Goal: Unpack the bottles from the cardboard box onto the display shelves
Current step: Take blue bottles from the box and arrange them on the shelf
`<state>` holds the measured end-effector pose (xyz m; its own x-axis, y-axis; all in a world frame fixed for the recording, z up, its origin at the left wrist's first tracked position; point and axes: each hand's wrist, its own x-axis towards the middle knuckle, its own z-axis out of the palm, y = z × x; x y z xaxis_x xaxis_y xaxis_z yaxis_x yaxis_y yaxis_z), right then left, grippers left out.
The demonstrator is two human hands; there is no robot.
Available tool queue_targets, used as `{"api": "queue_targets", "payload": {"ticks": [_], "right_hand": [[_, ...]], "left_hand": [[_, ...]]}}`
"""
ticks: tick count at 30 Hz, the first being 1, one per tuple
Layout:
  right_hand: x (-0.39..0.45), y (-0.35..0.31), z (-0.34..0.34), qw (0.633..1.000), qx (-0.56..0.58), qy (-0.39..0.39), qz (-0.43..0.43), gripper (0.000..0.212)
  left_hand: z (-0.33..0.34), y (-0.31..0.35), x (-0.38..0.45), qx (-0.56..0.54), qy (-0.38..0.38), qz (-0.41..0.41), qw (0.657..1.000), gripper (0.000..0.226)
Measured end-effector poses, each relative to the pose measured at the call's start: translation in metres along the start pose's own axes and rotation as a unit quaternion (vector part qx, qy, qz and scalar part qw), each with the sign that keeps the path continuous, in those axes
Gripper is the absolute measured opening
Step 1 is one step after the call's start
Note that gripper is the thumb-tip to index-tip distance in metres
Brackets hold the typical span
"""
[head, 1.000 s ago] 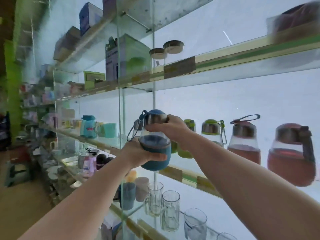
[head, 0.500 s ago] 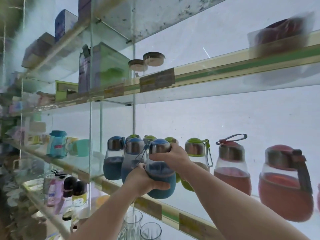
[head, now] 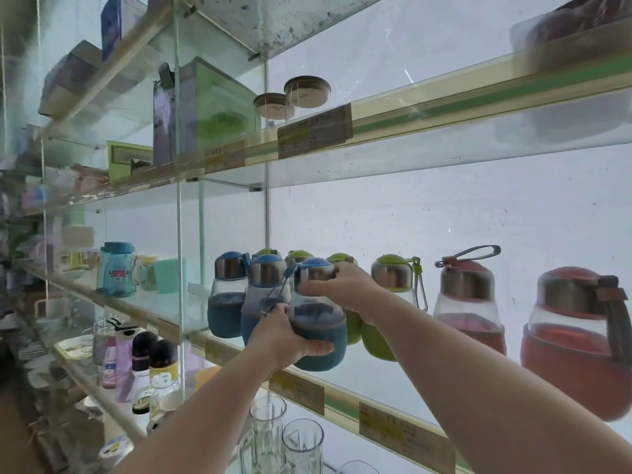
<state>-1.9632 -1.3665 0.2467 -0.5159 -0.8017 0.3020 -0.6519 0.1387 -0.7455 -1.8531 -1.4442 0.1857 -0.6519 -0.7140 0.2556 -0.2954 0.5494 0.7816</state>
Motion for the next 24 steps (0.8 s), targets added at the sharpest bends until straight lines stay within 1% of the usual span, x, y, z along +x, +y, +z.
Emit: {"api": "queue_targets", "payload": {"ticks": [2,6,10,14,17,20,24], "right_hand": [[0.000,-0.002,-0.004,1.000,-0.009,0.001,-0.009,0.040],[-0.001,-0.002,-0.002,0.999,-0.048,0.014,-0.020,0.042],[-0.004,-0.001,0.001,0.995,-0.083,0.031,-0.040,0.040],[-0.004,-0.001,0.003,0.991,-0.113,0.042,-0.052,0.045],[-0.004,0.000,0.003,0.991,-0.113,0.044,-0.055,0.050],[-0.003,0.001,0.007,0.993,-0.098,0.043,-0.047,0.049],[-0.001,0.001,0.014,0.994,-0.089,0.052,-0.036,0.055]], "left_hand": [[-0.002,-0.001,0.001,0.002,-0.001,0.005,1.000,0.069],[-0.003,-0.003,0.002,0.005,0.003,0.013,1.000,0.069],[-0.003,-0.005,0.004,-0.001,0.010,0.005,1.000,0.078],[-0.002,-0.005,0.002,0.006,0.020,0.004,1.000,0.081],[-0.001,-0.004,0.002,0.018,0.021,0.003,1.000,0.083],[0.000,-0.003,0.001,0.032,0.021,-0.003,0.999,0.088],[0.001,0.002,0.000,0.043,0.022,-0.022,0.999,0.085]]}}
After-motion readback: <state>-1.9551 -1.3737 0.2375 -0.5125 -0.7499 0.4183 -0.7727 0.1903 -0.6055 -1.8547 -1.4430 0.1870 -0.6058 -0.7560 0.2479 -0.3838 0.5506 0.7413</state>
